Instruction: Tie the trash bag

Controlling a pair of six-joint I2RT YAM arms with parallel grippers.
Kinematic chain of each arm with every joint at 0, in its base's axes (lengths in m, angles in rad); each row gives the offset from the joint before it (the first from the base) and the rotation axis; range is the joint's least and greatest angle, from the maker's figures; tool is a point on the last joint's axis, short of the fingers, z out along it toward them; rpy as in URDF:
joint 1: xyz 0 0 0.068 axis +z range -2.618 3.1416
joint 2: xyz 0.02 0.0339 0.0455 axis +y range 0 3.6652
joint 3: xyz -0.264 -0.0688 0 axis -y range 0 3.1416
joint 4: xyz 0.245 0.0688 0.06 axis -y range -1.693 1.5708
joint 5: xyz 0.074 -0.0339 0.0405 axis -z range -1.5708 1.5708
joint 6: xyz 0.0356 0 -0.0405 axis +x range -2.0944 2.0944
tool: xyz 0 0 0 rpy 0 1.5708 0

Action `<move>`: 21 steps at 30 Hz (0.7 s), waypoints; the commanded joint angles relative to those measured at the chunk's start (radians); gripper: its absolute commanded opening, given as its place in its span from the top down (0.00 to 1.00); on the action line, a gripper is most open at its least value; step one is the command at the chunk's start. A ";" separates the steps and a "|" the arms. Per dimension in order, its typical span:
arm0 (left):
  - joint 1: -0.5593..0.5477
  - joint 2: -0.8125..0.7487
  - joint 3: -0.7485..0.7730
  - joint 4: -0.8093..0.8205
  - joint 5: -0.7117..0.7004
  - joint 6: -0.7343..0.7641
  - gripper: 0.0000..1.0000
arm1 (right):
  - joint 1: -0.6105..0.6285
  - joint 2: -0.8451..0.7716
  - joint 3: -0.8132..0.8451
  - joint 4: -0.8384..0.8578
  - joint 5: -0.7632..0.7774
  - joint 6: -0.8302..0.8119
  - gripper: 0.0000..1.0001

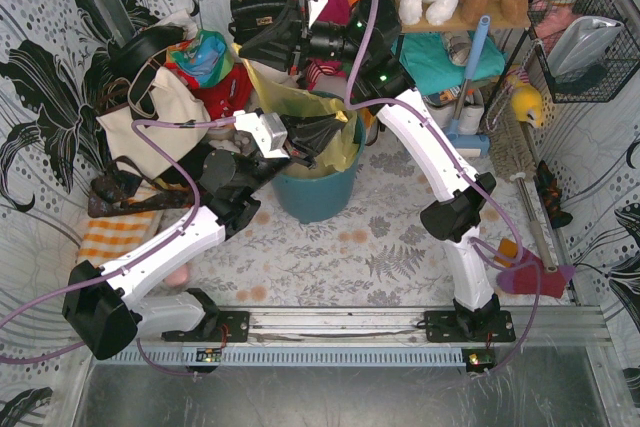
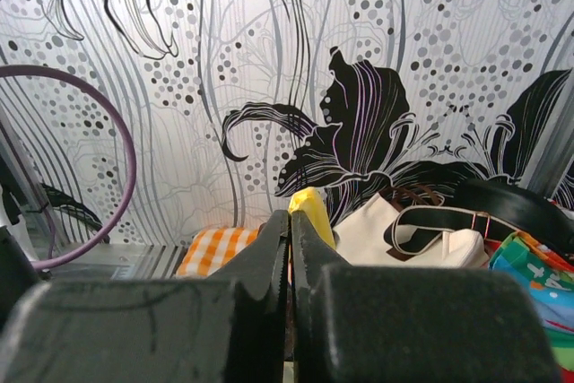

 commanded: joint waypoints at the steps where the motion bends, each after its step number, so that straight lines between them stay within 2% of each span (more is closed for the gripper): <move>1: 0.005 -0.005 0.023 0.025 -0.018 -0.006 1.00 | 0.012 -0.077 -0.035 0.084 0.057 0.020 1.00; 11: 0.005 0.018 0.049 0.068 -0.099 0.008 1.00 | 0.014 -0.196 -0.144 0.019 0.144 -0.036 1.00; 21: 0.005 0.028 0.071 0.114 -0.159 0.047 1.00 | 0.014 -0.449 -0.447 -0.071 0.369 -0.126 1.00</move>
